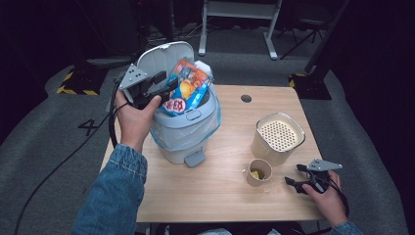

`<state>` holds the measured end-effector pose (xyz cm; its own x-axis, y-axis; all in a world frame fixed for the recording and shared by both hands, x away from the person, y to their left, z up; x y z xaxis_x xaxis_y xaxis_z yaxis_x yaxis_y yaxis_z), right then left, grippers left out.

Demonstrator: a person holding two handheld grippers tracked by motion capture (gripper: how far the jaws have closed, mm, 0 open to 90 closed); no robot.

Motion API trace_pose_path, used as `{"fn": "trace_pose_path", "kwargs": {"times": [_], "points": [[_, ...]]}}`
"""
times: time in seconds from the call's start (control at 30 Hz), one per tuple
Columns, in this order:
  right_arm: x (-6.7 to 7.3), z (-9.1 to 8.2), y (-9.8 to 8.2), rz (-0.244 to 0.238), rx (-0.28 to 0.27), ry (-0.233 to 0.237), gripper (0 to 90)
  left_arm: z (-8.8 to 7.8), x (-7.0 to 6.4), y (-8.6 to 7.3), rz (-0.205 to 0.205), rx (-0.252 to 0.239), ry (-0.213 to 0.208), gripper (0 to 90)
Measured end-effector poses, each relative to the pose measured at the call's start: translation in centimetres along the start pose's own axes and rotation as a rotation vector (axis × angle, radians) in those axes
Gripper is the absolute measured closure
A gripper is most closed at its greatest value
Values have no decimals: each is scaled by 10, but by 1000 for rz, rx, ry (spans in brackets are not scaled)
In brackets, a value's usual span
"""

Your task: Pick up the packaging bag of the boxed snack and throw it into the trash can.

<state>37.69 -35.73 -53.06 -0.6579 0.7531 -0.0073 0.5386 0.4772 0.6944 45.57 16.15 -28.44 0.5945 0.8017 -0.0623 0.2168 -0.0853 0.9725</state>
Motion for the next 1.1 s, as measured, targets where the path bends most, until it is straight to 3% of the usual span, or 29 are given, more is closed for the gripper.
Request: {"fn": "trace_pose_path", "kwargs": {"times": [0.1,0.23,0.4,0.47,0.6,0.73,0.87,1.1], "points": [[0,0,0,0,0,0,205,-9,1,0,-9,-25,10,439],[0,0,0,0,0,0,204,-19,0,0,11,-31,19,424],[0,0,0,0,0,1,205,-34,-5,-4,54,20,13,413],[0,0,0,0,1,1,205,-43,-10,-7,74,54,-7,411],[0,0,0,1,1,1,205,-61,-22,-16,105,124,-100,410],[0,0,0,1,1,0,205,-73,-31,-29,137,182,-163,408],[0,0,0,4,1,-2,204,-81,-39,-45,159,217,-231,386],[0,0,0,4,1,-2,204,-83,-48,-85,170,288,-277,366]]}}
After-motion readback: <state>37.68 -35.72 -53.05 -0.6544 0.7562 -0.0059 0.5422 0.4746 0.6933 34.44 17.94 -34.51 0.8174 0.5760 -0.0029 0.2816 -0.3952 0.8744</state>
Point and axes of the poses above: each handheld gripper's, and its own axes: z roughly forward along the jaws, y roughly out of its top, x roughly to its left, the point moved 4 cm from there along z, roughly forward along the jaws, and after that the axes turned 4 degrees about x, right-handed, at the moved point
